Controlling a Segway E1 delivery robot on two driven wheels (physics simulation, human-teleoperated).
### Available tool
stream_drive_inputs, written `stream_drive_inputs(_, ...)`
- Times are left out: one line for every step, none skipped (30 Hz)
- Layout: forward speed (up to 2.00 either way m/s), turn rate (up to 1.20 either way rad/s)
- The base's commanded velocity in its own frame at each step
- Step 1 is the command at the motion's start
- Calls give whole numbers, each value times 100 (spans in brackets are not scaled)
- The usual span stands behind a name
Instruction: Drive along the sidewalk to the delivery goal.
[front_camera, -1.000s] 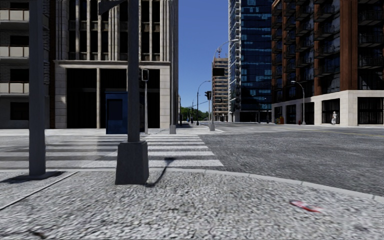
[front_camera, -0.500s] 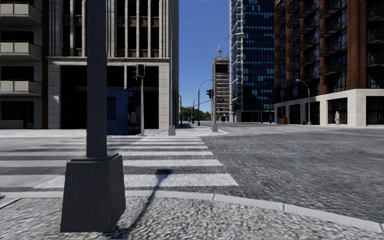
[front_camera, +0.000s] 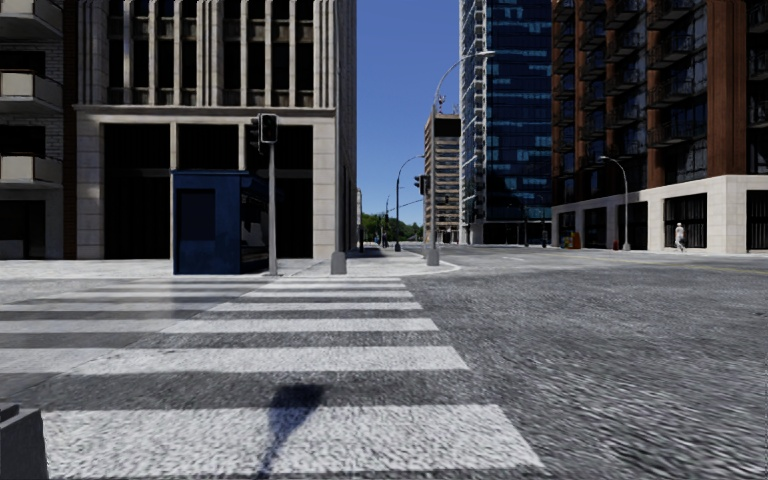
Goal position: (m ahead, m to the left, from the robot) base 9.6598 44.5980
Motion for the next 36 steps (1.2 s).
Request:
stream_drive_inputs(200, 23)
stream_drive_inputs(200, 23)
stream_drive_inputs(200, 29)
stream_drive_inputs(200, 35)
stream_drive_inputs(200, 38)
stream_drive_inputs(200, 38)
stream_drive_inputs(184, 38)
stream_drive_inputs(169, 38)
stream_drive_inputs(165, 38)
stream_drive_inputs(165, 38)
stream_drive_inputs(163, 38)
stream_drive_inputs(159, 38)
stream_drive_inputs(158, 38)
stream_drive_inputs(158, 38)
stream_drive_inputs(157, 2)
stream_drive_inputs(154, 0)
stream_drive_inputs(151, 0)
stream_drive_inputs(151, 0)
stream_drive_inputs(147, 0)
stream_drive_inputs(142, 0)
stream_drive_inputs(142, 0)
stream_drive_inputs(140, 0)
stream_drive_inputs(139, 0)
stream_drive_inputs(139, 0)
stream_drive_inputs(139, 0)
stream_drive_inputs(139, 0)
stream_drive_inputs(139, 0)
stream_drive_inputs(139, 0)
stream_drive_inputs(139, 0)
stream_drive_inputs(139, 0)
stream_drive_inputs(139, 0)
stream_drive_inputs(139, 0)
stream_drive_inputs(139, 0)
stream_drive_inputs(139, 0)
stream_drive_inputs(139, 0)
stream_drive_inputs(139, 0)
